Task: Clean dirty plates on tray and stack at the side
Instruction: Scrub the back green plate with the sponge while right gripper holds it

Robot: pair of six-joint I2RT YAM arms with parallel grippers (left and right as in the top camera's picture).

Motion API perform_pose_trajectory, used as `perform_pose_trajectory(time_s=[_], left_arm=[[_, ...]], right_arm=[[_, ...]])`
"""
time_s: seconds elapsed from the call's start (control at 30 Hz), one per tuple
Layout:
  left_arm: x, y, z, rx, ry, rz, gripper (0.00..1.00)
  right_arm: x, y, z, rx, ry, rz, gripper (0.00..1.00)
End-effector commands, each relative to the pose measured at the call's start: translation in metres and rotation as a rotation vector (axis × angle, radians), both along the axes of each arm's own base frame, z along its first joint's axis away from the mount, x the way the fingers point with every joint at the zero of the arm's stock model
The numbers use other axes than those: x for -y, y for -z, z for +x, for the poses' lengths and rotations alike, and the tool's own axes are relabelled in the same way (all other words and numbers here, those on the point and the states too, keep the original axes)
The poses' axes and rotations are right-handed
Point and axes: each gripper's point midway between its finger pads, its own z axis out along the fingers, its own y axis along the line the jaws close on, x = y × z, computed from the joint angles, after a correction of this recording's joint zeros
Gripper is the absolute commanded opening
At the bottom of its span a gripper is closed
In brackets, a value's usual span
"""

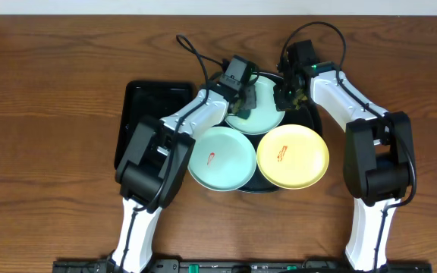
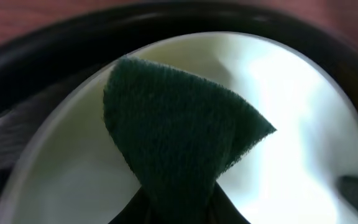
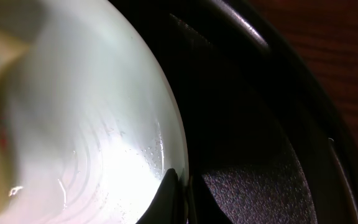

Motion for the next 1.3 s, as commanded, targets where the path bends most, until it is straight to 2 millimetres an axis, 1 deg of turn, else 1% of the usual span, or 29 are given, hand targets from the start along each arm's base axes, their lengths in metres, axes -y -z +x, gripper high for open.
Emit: perform_pose_trajectory(time_s=[0.0, 0.07, 0.13, 0.2, 0.23, 0.33, 0.4, 0.43, 0.5, 0.7, 0.9, 1.0, 1.07, 1.13, 1.27], left_arm=[[0.038, 0.034, -0.033, -0.114, 0.057, -0.076, 0.13], [0.043, 0.032, -0.031, -0.097, 0.064, -0.089, 0.13], [0.044, 0.032, -0.034, -0.11, 0.073, -0.099, 0.13], [0.039, 0.034, -0.035, -0.108, 0.089, -0.068, 0.13], [0.035, 0.036, -0.033, -0.087, 0.108, -0.031, 0.12], [0.015, 0.037, -0.018, 0.009, 0.138, 0.113, 0.12], [0.006, 0.034, -0.008, 0.053, 0.157, 0.163, 0.12], [0.001, 0.034, -0.005, 0.058, 0.15, 0.174, 0.12], [-0.011, 0.034, 0.0, 0.057, 0.123, 0.186, 0.08], [-0.048, 0.031, 0.023, 0.091, 0.025, 0.244, 0.08], [-0.061, 0.022, 0.044, 0.145, -0.025, 0.216, 0.08], [-0.062, 0.019, 0.047, 0.156, -0.036, 0.205, 0.08], [-0.056, 0.02, 0.045, 0.143, -0.038, 0.172, 0.08], [-0.045, 0.021, 0.04, 0.121, -0.035, 0.125, 0.08], [-0.014, 0.022, 0.024, 0.063, -0.001, 0.01, 0.08]], right_arm=[[-0.008, 0.016, -0.021, -0.074, -0.042, -0.004, 0.01], [-0.008, 0.016, -0.022, -0.077, -0.042, -0.005, 0.01], [-0.008, 0.016, -0.022, -0.079, -0.042, -0.005, 0.01], [-0.008, 0.016, -0.023, -0.084, -0.042, -0.006, 0.01], [-0.007, 0.016, -0.024, -0.087, -0.041, -0.007, 0.01], [-0.007, 0.017, -0.025, -0.09, -0.041, -0.008, 0.01], [-0.006, 0.017, -0.027, -0.098, -0.041, -0.01, 0.01], [-0.006, 0.017, -0.028, -0.103, -0.041, -0.011, 0.01], [-0.006, 0.018, -0.031, -0.114, -0.043, -0.015, 0.01], [-0.002, 0.018, -0.032, -0.115, -0.075, -0.044, 0.01], [-0.001, 0.019, -0.035, -0.124, -0.075, -0.046, 0.01], [-0.001, 0.019, -0.035, -0.123, -0.082, -0.045, 0.01], [-0.001, 0.019, -0.035, -0.124, -0.082, -0.046, 0.01], [-0.001, 0.019, -0.035, -0.124, -0.082, -0.046, 0.01], [-0.001, 0.019, -0.036, -0.128, -0.082, -0.047, 0.01]])
